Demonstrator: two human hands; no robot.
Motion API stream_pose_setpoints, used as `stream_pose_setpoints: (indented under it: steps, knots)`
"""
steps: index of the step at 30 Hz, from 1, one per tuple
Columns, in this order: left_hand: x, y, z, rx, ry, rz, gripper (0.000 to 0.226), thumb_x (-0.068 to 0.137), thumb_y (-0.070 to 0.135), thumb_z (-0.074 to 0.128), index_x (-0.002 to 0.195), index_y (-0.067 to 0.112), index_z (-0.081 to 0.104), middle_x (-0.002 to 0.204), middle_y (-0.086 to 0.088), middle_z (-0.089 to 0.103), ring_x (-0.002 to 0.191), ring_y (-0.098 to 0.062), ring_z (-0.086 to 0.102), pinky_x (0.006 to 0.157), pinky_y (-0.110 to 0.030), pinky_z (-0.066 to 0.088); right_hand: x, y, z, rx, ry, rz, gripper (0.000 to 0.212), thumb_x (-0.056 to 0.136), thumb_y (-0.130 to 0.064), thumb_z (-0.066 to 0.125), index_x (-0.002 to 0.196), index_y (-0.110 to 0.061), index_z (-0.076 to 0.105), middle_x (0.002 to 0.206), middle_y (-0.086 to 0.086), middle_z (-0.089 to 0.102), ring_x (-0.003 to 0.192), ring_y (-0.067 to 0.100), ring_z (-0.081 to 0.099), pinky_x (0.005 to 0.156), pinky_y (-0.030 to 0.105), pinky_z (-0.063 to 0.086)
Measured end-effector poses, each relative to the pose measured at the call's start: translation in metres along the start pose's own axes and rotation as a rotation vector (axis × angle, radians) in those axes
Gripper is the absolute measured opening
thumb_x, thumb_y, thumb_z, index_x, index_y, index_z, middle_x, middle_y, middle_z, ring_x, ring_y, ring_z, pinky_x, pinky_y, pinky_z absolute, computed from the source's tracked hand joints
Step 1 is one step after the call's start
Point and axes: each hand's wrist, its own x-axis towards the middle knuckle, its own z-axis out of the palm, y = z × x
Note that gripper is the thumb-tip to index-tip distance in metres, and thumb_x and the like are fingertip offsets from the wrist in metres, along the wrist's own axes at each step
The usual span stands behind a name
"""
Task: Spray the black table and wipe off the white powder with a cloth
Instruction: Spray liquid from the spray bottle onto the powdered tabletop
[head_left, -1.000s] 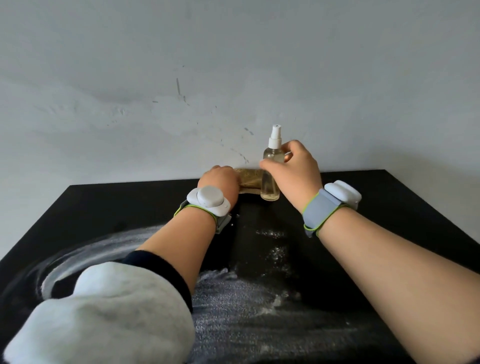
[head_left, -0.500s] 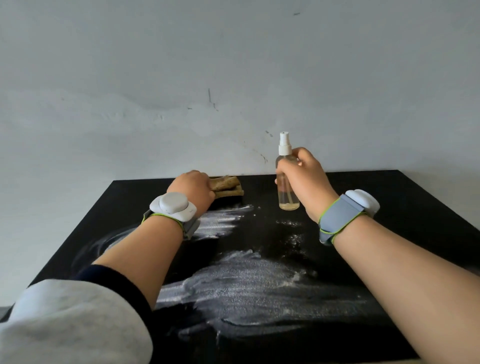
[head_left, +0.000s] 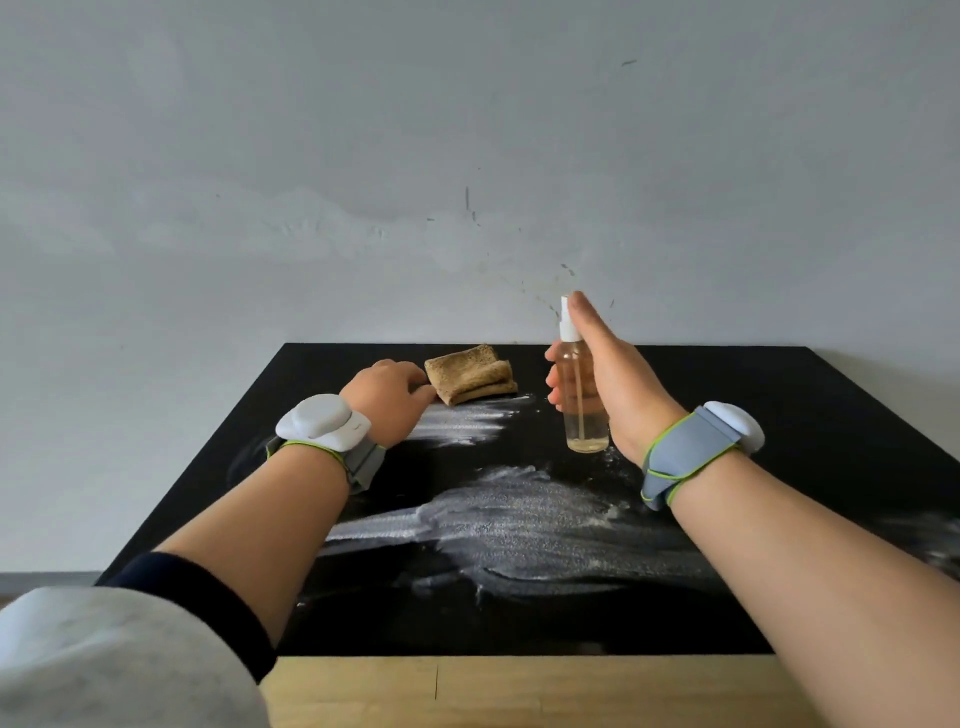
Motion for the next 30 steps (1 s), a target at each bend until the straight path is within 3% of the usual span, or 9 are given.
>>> stream_pose_setpoints:
  steps: [5, 9, 13, 16, 22, 26, 30]
  knots:
    - [-0.038, -0.029, -0.016, 0.002, 0.012, -0.069, 0.037, 0.094, 0.038, 0.048, 0.125, 0.021, 0.060, 0.128, -0.005, 0.057, 0.115, -0.026, 0.056, 0.096, -0.035, 0.046, -0.015, -0.001, 0.008, -0.040, -0.045, 0.050, 0.071, 0.080, -0.077, 0.049, 0.075, -0.009, 0.068, 0.066, 0.010, 0.066, 0.062, 0.025, 0.063, 0.078, 0.042, 0.058]
    - [-0.069, -0.033, -0.020, -0.079, 0.109, -0.062, 0.025, 0.092, 0.030, 0.052, 0.109, 0.022, 0.069, 0.115, -0.001, 0.065, 0.106, -0.021, 0.060, 0.090, -0.032, 0.048, -0.032, -0.005, 0.018, -0.038, -0.098, 0.066, 0.074, 0.077, -0.080, 0.048, 0.076, -0.009, 0.069, 0.065, 0.010, 0.064, 0.056, 0.026, 0.060, 0.068, 0.038, 0.057]
    - [-0.094, -0.027, -0.016, -0.117, 0.127, -0.030, 0.021, 0.091, 0.025, 0.054, 0.100, 0.020, 0.072, 0.103, 0.002, 0.067, 0.095, -0.018, 0.061, 0.085, -0.029, 0.048, -0.043, -0.007, 0.028, -0.132, -0.113, 0.093, 0.083, 0.064, -0.090, 0.049, 0.066, -0.009, 0.067, 0.066, 0.013, 0.065, 0.058, 0.028, 0.061, 0.075, 0.042, 0.059]
    - [-0.110, -0.036, -0.012, -0.044, 0.172, 0.013, 0.024, 0.092, 0.027, 0.052, 0.096, 0.019, 0.074, 0.101, 0.002, 0.068, 0.100, -0.020, 0.060, 0.088, -0.031, 0.047, -0.050, -0.007, 0.033, -0.207, -0.135, 0.102, 0.085, 0.060, -0.092, 0.049, 0.064, -0.010, 0.066, 0.064, 0.012, 0.065, 0.057, 0.027, 0.062, 0.075, 0.041, 0.059]
    - [-0.126, -0.059, -0.014, 0.178, 0.063, 0.014, 0.044, 0.099, 0.045, 0.033, 0.093, 0.025, 0.073, 0.106, 0.012, 0.066, 0.117, -0.017, 0.049, 0.106, -0.034, 0.031, -0.047, -0.010, 0.044, -0.369, -0.130, 0.126, 0.076, 0.066, -0.083, 0.056, 0.068, -0.007, 0.067, 0.058, 0.010, 0.063, 0.047, 0.021, 0.058, 0.056, 0.027, 0.052]
    - [-0.128, -0.062, -0.013, 0.218, 0.069, 0.031, 0.048, 0.099, 0.045, 0.030, 0.091, 0.025, 0.073, 0.104, 0.011, 0.067, 0.115, -0.015, 0.051, 0.107, -0.033, 0.028, -0.037, -0.006, 0.056, -0.483, -0.117, 0.136, 0.068, 0.070, -0.075, 0.059, 0.065, -0.007, 0.064, 0.054, 0.009, 0.061, 0.040, 0.020, 0.052, 0.047, 0.023, 0.046]
    - [-0.127, -0.061, -0.009, 0.241, 0.095, 0.043, 0.049, 0.099, 0.043, 0.031, 0.087, 0.023, 0.074, 0.096, 0.009, 0.067, 0.107, -0.014, 0.055, 0.106, -0.031, 0.029, -0.023, 0.001, 0.067, -0.532, -0.100, 0.158, 0.057, 0.068, -0.068, 0.059, 0.067, -0.011, 0.059, 0.055, 0.006, 0.057, 0.046, 0.020, 0.050, 0.047, 0.024, 0.042]
